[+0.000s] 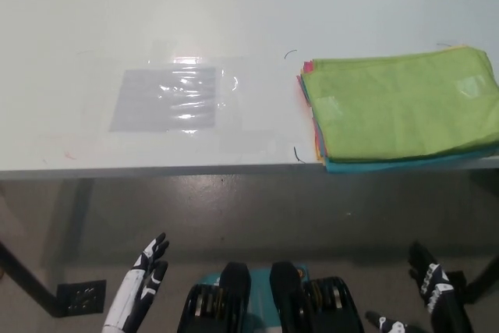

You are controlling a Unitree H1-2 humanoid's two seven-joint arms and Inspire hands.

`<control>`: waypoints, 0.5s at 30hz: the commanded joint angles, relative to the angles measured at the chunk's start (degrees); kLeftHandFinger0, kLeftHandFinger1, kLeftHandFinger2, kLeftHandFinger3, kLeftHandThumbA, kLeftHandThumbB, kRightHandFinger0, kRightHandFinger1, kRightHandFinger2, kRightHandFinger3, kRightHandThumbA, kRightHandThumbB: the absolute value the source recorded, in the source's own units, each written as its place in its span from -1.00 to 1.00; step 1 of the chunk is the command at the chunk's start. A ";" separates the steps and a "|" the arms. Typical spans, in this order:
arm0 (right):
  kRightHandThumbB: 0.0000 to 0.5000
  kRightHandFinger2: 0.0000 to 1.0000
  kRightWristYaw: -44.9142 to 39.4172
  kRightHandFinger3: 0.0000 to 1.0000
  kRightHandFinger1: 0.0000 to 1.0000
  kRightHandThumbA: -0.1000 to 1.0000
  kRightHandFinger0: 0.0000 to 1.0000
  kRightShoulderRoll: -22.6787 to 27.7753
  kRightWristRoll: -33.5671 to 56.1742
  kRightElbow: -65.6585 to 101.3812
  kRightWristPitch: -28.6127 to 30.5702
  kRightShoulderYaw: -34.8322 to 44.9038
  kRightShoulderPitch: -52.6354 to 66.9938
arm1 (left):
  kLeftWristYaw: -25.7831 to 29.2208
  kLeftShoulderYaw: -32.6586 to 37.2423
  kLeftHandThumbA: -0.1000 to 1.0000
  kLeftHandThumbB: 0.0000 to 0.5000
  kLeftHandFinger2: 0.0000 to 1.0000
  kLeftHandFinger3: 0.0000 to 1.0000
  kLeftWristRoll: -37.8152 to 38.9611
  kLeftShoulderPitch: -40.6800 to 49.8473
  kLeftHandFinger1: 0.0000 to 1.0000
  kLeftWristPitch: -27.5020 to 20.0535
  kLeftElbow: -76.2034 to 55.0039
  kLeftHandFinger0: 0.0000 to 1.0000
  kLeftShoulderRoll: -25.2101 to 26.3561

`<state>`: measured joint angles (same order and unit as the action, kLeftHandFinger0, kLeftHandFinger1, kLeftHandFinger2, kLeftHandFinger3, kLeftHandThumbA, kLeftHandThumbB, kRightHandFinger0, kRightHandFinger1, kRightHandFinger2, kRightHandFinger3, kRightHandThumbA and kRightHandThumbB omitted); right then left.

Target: A stack of folded microfibre clothes with a single fold is kept infront of the robot. the robot uses its right hand to grab one end of the clothes and pulla it away from the other end to unfold

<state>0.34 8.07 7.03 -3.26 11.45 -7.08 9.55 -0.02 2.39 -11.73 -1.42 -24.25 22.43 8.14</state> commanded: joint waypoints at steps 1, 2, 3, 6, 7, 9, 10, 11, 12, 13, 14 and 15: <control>0.36 1.00 -7.83 1.00 1.00 1.00 1.00 -0.35 9.59 -1.29 2.49 1.25 -2.11 | 1.29 0.37 1.00 1.00 1.00 1.00 0.40 -1.54 1.00 -2.68 -1.37 1.00 1.19; 0.27 1.00 -8.69 1.00 1.00 1.00 1.00 -0.16 9.84 -1.02 1.60 0.95 -2.24 | 1.43 0.36 1.00 1.00 1.00 1.00 0.54 -1.61 1.00 -2.68 -1.52 1.00 1.18; 0.12 1.00 -9.34 1.00 1.00 1.00 1.00 0.08 9.54 -0.90 1.47 0.62 -2.10 | 1.38 0.35 1.00 1.00 1.00 1.00 0.73 -1.53 1.00 -2.68 -1.64 1.00 1.18; 0.01 1.00 -9.85 1.00 1.00 1.00 1.00 0.43 8.89 -0.82 1.74 0.85 -1.64 | 0.74 0.52 1.00 1.00 1.00 1.00 1.16 -1.31 1.00 -2.68 -1.79 1.00 0.91; 0.04 1.00 -9.91 1.00 1.00 1.00 1.00 0.51 9.01 -0.50 1.55 1.21 -1.63 | 0.58 0.58 1.00 1.00 1.00 1.00 1.30 -1.50 1.00 -2.68 -1.65 1.00 0.69; 0.11 1.00 -10.16 1.00 1.00 1.00 1.00 0.46 9.21 -0.64 1.53 1.60 -1.84 | 0.41 0.59 1.00 1.00 1.00 1.00 1.50 -1.68 1.00 -2.68 -1.55 1.00 0.66; 0.08 1.00 -10.29 1.00 1.00 1.00 1.00 0.42 9.18 -0.85 1.53 1.83 -1.99 | 0.37 0.63 1.00 1.00 1.00 1.00 1.32 -1.68 1.00 -2.68 -1.65 1.00 0.69; 0.06 1.00 -10.19 1.00 1.00 1.00 1.00 0.33 8.95 -0.58 1.20 1.97 -2.12 | 0.69 0.62 1.00 1.00 1.00 1.00 0.56 -1.80 1.00 -2.68 -1.90 1.00 0.82; 0.03 1.00 -10.43 1.00 1.00 1.00 1.00 0.39 8.93 -0.43 1.06 2.00 -2.16 | 0.59 0.51 1.00 1.00 1.00 1.00 0.48 -1.79 1.00 -2.68 -2.09 1.00 0.79; 0.03 1.00 -10.35 1.00 1.00 1.00 1.00 0.44 8.57 -0.15 0.84 2.04 -2.12 | 0.64 0.52 1.00 1.00 1.00 1.00 0.46 -1.74 1.00 -2.68 -2.24 1.00 0.74; 0.00 1.00 -10.23 1.00 1.00 1.00 1.00 0.47 7.99 -0.06 0.87 2.09 -2.08 | 0.61 0.51 1.00 1.00 1.00 1.00 0.48 -1.72 1.00 -2.68 -2.29 1.00 0.71; 0.00 1.00 -10.16 1.00 1.00 1.00 1.00 0.53 7.54 -0.05 0.96 2.11 -2.11 | 0.59 0.50 1.00 1.00 1.00 1.00 0.47 -1.74 1.00 -2.68 -2.29 1.00 0.68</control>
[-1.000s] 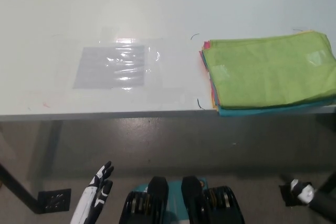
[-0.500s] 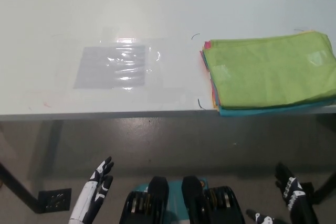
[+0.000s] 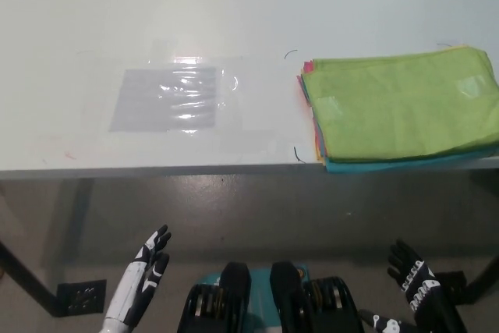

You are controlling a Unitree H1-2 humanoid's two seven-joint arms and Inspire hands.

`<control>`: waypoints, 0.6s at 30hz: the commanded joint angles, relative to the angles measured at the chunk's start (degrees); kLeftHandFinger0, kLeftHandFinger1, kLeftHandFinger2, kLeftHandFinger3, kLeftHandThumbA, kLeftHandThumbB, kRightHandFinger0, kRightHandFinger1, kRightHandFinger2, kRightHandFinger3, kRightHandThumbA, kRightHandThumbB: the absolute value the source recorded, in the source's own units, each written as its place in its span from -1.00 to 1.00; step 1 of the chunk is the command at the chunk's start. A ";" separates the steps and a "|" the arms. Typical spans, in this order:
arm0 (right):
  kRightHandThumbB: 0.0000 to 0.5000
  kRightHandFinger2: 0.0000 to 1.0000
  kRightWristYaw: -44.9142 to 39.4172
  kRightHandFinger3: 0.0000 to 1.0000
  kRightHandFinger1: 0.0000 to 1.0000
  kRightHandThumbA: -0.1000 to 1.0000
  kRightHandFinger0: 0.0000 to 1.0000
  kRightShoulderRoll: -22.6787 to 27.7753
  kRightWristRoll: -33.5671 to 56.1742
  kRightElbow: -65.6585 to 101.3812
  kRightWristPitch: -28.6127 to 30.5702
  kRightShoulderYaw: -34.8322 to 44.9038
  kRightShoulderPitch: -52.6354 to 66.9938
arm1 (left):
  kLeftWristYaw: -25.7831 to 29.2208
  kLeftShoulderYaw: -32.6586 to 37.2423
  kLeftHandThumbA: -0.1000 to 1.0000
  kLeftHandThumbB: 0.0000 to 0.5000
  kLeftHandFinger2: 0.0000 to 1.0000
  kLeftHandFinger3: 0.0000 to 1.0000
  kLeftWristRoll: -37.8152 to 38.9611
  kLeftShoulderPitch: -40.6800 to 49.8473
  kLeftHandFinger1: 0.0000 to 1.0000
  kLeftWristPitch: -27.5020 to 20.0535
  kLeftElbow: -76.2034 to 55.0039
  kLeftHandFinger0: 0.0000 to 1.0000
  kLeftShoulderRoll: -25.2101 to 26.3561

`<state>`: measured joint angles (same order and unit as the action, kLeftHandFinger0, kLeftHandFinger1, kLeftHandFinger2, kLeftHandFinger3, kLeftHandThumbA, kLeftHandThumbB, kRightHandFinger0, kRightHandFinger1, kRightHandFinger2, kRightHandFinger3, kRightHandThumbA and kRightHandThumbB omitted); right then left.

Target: A stack of folded microfibre clothes with a single fold is kept infront of the robot. the robot uses its right hand to grab one end of the clothes and pulla it away from the other end to unfold

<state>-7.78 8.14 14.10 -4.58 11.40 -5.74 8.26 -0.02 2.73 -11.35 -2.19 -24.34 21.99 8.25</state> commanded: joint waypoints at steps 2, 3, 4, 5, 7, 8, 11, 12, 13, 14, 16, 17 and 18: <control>-0.02 1.00 -2.36 1.00 1.00 1.00 1.00 0.60 -0.23 1.38 1.24 0.78 -0.84 | 0.84 0.36 1.00 1.00 1.00 1.00 -0.09 -1.03 1.00 -2.59 -1.71 1.00 0.69; -0.03 1.00 -2.39 1.00 1.00 1.00 1.00 0.65 -0.34 1.54 1.08 0.77 -0.74 | 0.82 0.40 1.00 1.00 1.00 1.00 -0.09 -0.98 1.00 -2.59 -1.75 1.00 0.67; -0.04 1.00 -2.45 1.00 1.00 1.00 1.00 0.67 -0.56 1.81 0.89 0.80 -0.54 | 0.78 0.44 1.00 1.00 1.00 1.00 -0.11 -0.78 1.00 -2.59 -1.89 1.00 0.65; -0.09 1.00 -2.61 1.00 1.00 1.00 1.00 0.71 -0.79 1.58 1.52 0.79 -0.53 | 0.61 0.36 1.00 1.00 1.00 1.00 -0.02 -0.65 1.00 -2.59 -1.87 1.00 0.56; -0.08 1.00 -2.73 1.00 1.00 1.00 1.00 0.73 -0.99 1.67 1.43 0.80 -0.38 | 0.68 0.39 1.00 1.00 1.00 1.00 -0.16 -0.41 1.00 -2.59 -1.92 1.00 0.52; -0.08 1.00 -3.00 1.00 1.00 1.00 1.00 0.84 -1.01 1.54 1.75 0.77 -0.38 | 0.75 0.32 1.00 1.00 1.00 1.00 -0.30 -0.31 1.00 -2.58 -2.02 1.00 0.42; -0.11 1.00 -3.16 1.00 1.00 1.00 1.00 0.95 -1.15 1.93 1.64 0.75 -0.01 | 0.95 0.30 1.00 1.00 1.00 1.00 -0.91 0.08 1.00 -1.99 -2.43 1.00 0.31; -0.07 1.00 -3.09 1.00 1.00 1.00 1.00 0.91 -1.56 2.04 1.71 0.69 0.25 | 0.88 0.31 1.00 1.00 1.00 1.00 -0.93 0.32 1.00 -2.10 -2.49 1.00 0.40; -0.06 1.00 -2.95 1.00 1.00 1.00 1.00 0.88 -1.89 2.06 1.73 0.72 0.30 | 0.78 0.35 1.00 1.00 1.00 1.00 -0.95 0.31 1.00 -2.21 -2.39 1.00 0.47; 0.00 1.00 -2.96 1.00 1.00 1.00 1.00 0.91 -2.30 2.02 2.19 0.64 0.61 | 0.67 0.38 1.00 1.00 1.00 1.00 -0.76 0.60 1.00 -2.48 -2.36 1.00 0.46; 0.12 1.00 -3.14 1.00 1.00 1.00 1.00 0.81 -2.04 2.28 1.87 0.67 1.13 | 0.32 0.48 1.00 1.00 1.00 1.00 -0.61 1.22 1.00 -1.97 -2.97 1.00 0.44; 0.09 1.00 -3.25 1.00 1.00 1.00 1.00 0.79 -1.89 2.34 1.71 0.70 1.14 | 0.40 0.52 1.00 1.00 1.00 1.00 -0.81 1.21 1.00 -1.98 -2.99 1.00 0.47; 0.01 1.00 -3.20 1.00 1.00 1.00 1.00 0.84 -2.54 2.15 2.46 0.66 1.10 | 0.47 0.55 1.00 1.00 1.00 1.00 -0.99 1.22 1.00 -1.79 -3.13 1.00 0.46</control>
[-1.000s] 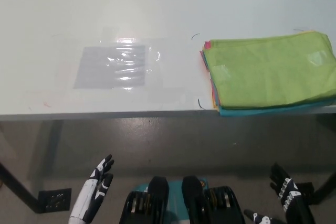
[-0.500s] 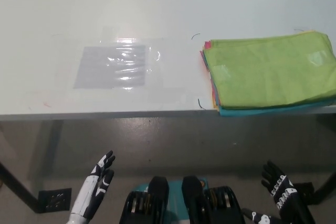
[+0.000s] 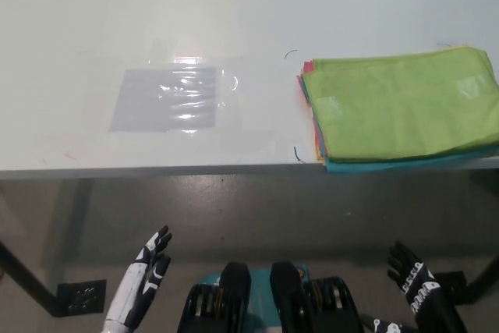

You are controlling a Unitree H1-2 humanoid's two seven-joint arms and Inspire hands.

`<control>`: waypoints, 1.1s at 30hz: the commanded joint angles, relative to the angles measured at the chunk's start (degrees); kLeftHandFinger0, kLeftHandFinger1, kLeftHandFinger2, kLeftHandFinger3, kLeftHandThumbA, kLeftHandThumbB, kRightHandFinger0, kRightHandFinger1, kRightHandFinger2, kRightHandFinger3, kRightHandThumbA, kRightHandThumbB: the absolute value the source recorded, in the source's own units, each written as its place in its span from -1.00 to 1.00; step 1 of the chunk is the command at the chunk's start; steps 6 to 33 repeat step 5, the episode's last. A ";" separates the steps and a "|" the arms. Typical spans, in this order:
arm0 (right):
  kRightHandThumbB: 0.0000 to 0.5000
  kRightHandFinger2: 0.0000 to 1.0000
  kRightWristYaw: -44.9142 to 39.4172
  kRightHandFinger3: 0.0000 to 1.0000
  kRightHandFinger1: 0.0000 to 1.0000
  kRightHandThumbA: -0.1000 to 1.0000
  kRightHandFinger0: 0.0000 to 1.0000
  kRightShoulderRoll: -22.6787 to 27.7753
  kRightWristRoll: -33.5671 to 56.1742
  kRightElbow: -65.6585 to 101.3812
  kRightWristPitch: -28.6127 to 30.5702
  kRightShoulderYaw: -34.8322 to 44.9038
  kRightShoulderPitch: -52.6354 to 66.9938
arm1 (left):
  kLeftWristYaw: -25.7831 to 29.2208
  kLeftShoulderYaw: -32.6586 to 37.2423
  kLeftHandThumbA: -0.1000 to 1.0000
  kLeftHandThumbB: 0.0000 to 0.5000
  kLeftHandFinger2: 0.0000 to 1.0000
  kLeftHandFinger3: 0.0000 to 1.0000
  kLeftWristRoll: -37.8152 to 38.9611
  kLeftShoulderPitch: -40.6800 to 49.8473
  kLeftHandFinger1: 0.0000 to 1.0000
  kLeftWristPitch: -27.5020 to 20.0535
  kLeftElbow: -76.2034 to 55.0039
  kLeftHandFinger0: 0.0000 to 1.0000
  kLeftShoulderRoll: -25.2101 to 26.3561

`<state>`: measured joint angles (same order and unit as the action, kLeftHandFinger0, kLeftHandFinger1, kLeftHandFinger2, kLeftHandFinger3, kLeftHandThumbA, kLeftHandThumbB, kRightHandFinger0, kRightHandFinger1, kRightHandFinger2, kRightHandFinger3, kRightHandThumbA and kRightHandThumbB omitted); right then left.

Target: A stack of folded microfibre clothes with a single fold is kept infront of the robot. the robot uses its right hand to grab one end of the clothes and pulla it away from the other end to unfold

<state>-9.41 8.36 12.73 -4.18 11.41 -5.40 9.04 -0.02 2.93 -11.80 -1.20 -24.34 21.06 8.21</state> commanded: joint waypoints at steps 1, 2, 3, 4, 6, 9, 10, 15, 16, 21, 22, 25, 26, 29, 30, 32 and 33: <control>0.01 1.00 -1.39 1.00 1.00 1.00 1.00 0.76 -1.42 1.89 2.33 0.51 0.16 | 0.62 0.42 1.00 1.00 1.00 1.00 -0.62 0.01 1.00 -1.90 -2.02 1.00 0.27; 0.04 1.00 -1.34 1.00 1.00 1.00 1.00 0.62 -1.54 1.71 2.42 0.61 0.05 | 0.60 0.47 1.00 1.00 1.00 1.00 -0.60 -0.02 1.00 -1.95 -1.97 1.00 0.27; 0.04 1.00 -1.35 1.00 1.00 1.00 1.00 0.54 -1.55 1.65 2.39 0.66 0.02 | 0.57 0.49 1.00 1.00 1.00 1.00 -0.56 -0.03 1.00 -1.99 -1.90 1.00 0.29; 0.04 1.00 -1.35 1.00 1.00 1.00 1.00 0.50 -1.56 1.66 2.26 0.70 0.01 | 0.55 0.51 1.00 1.00 1.00 1.00 -0.53 -0.06 1.00 -2.04 -1.81 1.00 0.31; 0.04 1.00 -1.35 1.00 1.00 1.00 1.00 0.50 -1.56 1.66 2.26 0.70 0.01 | 0.55 0.51 1.00 1.00 1.00 1.00 -0.53 -0.06 1.00 -2.04 -1.81 1.00 0.31; 0.04 1.00 -1.35 1.00 1.00 1.00 1.00 0.50 -1.56 1.66 2.26 0.70 0.01 | 0.55 0.51 1.00 1.00 1.00 1.00 -0.53 -0.06 1.00 -2.04 -1.81 1.00 0.31; 0.04 1.00 -1.35 1.00 1.00 1.00 1.00 0.50 -1.56 1.66 2.26 0.70 0.01 | 0.55 0.51 1.00 1.00 1.00 1.00 -0.53 -0.06 1.00 -2.04 -1.81 1.00 0.31; 0.04 1.00 -1.35 1.00 1.00 1.00 1.00 0.50 -1.56 1.66 2.26 0.70 0.01 | 0.55 0.51 1.00 1.00 1.00 1.00 -0.53 -0.06 1.00 -2.04 -1.81 1.00 0.31; 0.04 1.00 -1.35 1.00 1.00 1.00 1.00 0.50 -1.56 1.66 2.26 0.70 0.01 | 0.55 0.51 1.00 1.00 1.00 1.00 -0.53 -0.06 1.00 -2.04 -1.81 1.00 0.31; 0.04 1.00 -1.35 1.00 1.00 1.00 1.00 0.50 -1.56 1.66 2.26 0.70 0.01 | 0.55 0.51 1.00 1.00 1.00 1.00 -0.53 -0.06 1.00 -2.04 -1.81 1.00 0.31; 0.04 1.00 -1.35 1.00 1.00 1.00 1.00 0.50 -1.56 1.66 2.26 0.70 0.01 | 0.55 0.51 1.00 1.00 1.00 1.00 -0.53 -0.06 1.00 -2.04 -1.81 1.00 0.31; 0.04 1.00 -1.35 1.00 1.00 1.00 1.00 0.50 -1.56 1.66 2.26 0.70 0.01 | 0.55 0.51 1.00 1.00 1.00 1.00 -0.53 -0.06 1.00 -2.04 -1.81 1.00 0.31; 0.04 1.00 -1.35 1.00 1.00 1.00 1.00 0.50 -1.56 1.66 2.26 0.70 0.01 | 0.55 0.51 1.00 1.00 1.00 1.00 -0.53 -0.06 1.00 -2.04 -1.81 1.00 0.31; 0.04 1.00 -1.35 1.00 1.00 1.00 1.00 0.50 -1.56 1.66 2.26 0.70 0.01 | 0.55 0.51 1.00 1.00 1.00 1.00 -0.53 -0.06 1.00 -2.04 -1.81 1.00 0.31; 0.04 1.00 -1.35 1.00 1.00 1.00 1.00 0.50 -1.56 1.66 2.26 0.70 0.01 | 0.55 0.51 1.00 1.00 1.00 1.00 -0.53 -0.06 1.00 -2.04 -1.81 1.00 0.31; 0.04 1.00 -1.35 1.00 1.00 1.00 1.00 0.50 -1.56 1.66 2.26 0.70 0.01 | 0.55 0.51 1.00 1.00 1.00 1.00 -0.53 -0.06 1.00 -2.04 -1.81 1.00 0.31; 0.04 1.00 -1.35 1.00 1.00 1.00 1.00 0.50 -1.56 1.66 2.26 0.70 0.01 | 0.55 0.51 1.00 1.00 1.00 1.00 -0.53 -0.06 1.00 -2.04 -1.81 1.00 0.31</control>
